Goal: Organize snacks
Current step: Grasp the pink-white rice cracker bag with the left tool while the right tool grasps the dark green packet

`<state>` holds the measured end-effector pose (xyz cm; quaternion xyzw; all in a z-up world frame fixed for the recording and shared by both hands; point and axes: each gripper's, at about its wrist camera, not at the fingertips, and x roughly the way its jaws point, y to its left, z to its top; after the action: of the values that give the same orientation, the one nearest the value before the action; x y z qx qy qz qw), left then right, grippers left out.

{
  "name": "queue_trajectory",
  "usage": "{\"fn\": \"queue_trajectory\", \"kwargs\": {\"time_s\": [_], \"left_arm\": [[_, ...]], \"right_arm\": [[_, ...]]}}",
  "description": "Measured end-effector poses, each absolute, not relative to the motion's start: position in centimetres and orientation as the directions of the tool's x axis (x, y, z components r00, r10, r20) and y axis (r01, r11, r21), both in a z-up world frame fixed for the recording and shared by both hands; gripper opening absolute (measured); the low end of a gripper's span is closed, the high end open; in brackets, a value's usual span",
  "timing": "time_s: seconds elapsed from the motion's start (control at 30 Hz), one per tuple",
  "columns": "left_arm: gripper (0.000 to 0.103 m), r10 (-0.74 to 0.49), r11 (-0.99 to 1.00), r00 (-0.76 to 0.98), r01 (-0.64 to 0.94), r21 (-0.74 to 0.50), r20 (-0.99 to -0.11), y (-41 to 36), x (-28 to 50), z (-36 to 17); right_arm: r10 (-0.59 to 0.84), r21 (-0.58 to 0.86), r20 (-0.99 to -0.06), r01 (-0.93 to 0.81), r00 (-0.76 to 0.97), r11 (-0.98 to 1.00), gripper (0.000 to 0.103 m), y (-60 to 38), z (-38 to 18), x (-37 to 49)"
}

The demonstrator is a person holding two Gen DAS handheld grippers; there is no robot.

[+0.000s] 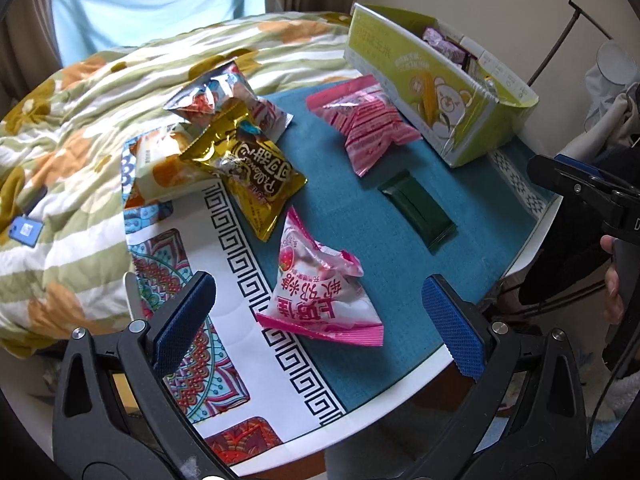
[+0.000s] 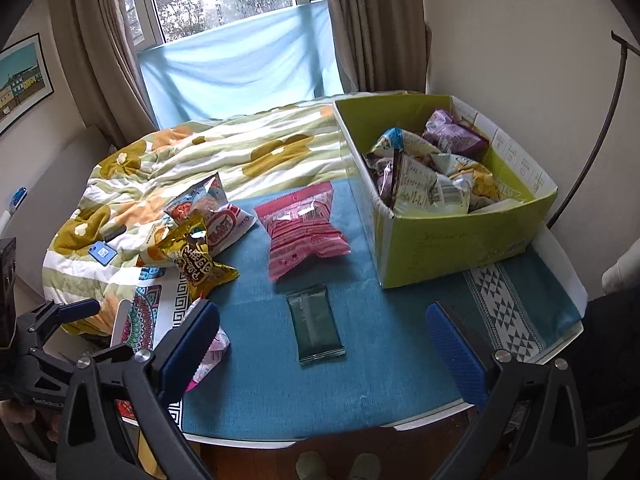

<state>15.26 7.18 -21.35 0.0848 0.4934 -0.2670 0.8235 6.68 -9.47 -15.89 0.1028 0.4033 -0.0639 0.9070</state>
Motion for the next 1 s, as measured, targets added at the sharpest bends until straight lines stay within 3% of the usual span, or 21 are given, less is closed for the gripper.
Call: {"fn": "queue_trajectory", "kwargs": {"time_s": [0.5,0.7,0.87,1.0], "left_arm": [[0.102,-0.365,0.808,0.197,0.553,-0.204,-0.910,4.8,19.7,-30.5],[0.090,-0.344,0.800,0.209,0.576,-0.169,-0.915,4.5,19.6,-30.8],[0.065,-0.320,0.804,0.239,0.580,-0.130,-0.917,4.2,19.3,-30.6],[0.058,-0.319,0.812,0.246,0.569,-0.130,-0.915,4.4,19.3,-30.4]], "right_arm": [[-0.038,0.067,-0.821,0.163,0.570,0.984,0.102,-8.1,-25.6,11.8],[-0.054,-0.001,-0.837,0.097,0.544,0.995,0.098,-7.5,-27.9,13.3],[-0.056,-0.007,-0.843,0.093,0.535,0.996,0.098,-7.6,-28.8,13.6],[-0.051,-0.005,-0.850,0.088,0.524,0.996,0.090,-7.7,-29.3,13.7]]}}
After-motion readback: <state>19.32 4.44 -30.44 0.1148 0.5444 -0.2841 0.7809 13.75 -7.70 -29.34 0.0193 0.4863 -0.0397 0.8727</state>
